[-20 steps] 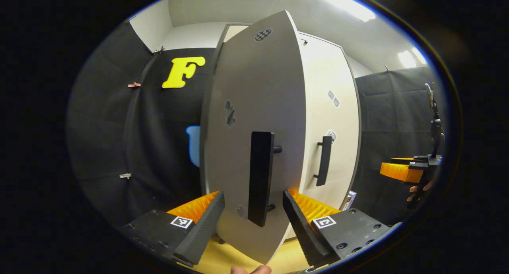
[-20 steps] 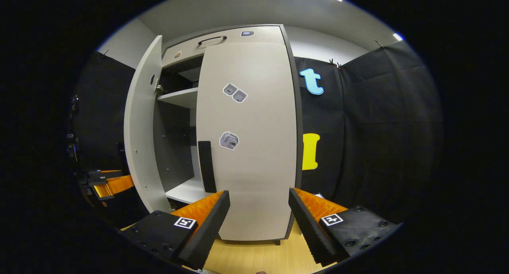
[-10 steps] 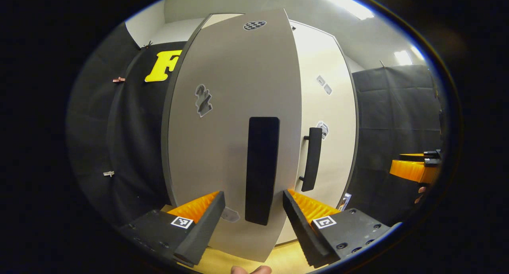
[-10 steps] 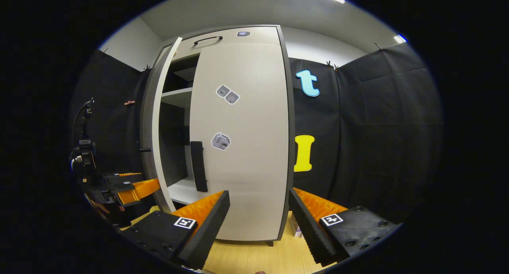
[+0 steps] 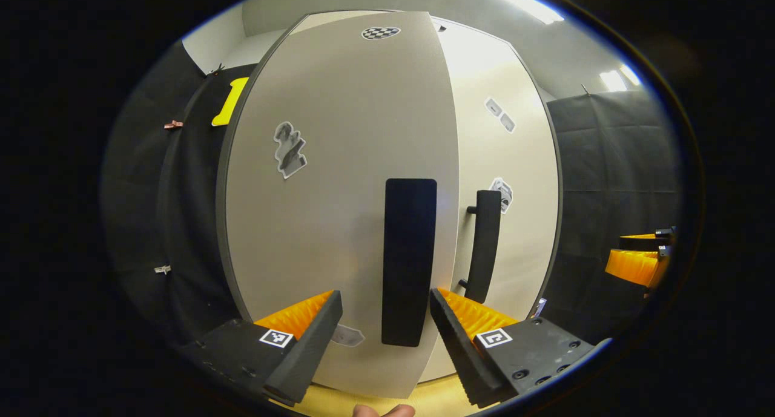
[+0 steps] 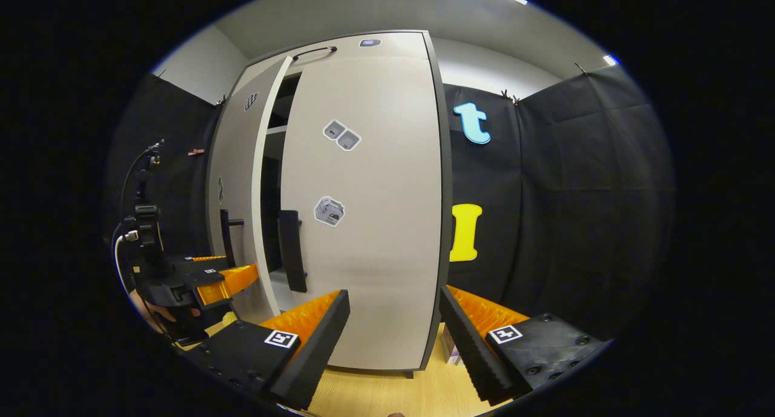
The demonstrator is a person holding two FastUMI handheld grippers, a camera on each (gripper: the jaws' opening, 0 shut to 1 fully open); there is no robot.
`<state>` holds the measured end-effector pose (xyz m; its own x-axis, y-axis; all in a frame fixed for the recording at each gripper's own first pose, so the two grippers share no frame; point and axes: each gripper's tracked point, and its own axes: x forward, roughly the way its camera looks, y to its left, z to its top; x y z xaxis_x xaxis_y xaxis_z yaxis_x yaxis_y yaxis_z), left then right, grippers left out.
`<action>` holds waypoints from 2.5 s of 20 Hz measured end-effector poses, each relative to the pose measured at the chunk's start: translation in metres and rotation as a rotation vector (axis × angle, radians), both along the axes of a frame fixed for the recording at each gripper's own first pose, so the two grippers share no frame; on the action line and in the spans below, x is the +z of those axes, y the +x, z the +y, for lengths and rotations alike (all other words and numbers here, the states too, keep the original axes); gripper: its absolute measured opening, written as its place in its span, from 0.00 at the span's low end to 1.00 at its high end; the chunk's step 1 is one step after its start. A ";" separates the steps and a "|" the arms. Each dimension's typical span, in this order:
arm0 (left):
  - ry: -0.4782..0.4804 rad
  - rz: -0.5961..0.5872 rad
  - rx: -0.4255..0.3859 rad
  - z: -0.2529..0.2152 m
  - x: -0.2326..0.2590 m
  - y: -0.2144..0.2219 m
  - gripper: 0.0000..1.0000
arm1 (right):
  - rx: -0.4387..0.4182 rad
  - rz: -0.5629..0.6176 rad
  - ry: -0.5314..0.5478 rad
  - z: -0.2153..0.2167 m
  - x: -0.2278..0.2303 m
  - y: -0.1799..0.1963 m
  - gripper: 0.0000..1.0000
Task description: Grasp the bottle in the cabinet with the left hand and place it on the coaster, then close the right door with the right hand and the left door with the left hand.
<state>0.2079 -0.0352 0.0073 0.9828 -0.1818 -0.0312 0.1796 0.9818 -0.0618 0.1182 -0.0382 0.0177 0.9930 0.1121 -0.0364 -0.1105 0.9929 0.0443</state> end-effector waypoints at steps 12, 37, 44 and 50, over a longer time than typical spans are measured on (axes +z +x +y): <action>0.008 -0.007 0.000 -0.008 0.008 -0.010 0.94 | 0.028 -0.004 0.036 -0.001 0.004 0.000 0.98; 0.027 -0.041 0.024 0.046 0.027 -0.173 0.94 | 0.074 -0.030 0.054 0.047 0.020 -0.101 0.98; 0.031 -0.037 0.053 0.058 0.025 -0.202 0.94 | 0.056 -0.030 0.051 0.047 0.021 -0.122 0.98; 0.018 -0.028 0.068 0.059 0.025 -0.221 0.94 | 0.042 -0.034 0.038 0.043 0.019 -0.141 0.98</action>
<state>-0.0134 0.0239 0.0321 0.9934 -0.1144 -0.0062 0.1141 0.9926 -0.0404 -0.0227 0.0043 0.0371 0.9880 0.1543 0.0021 -0.1541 0.9851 0.0771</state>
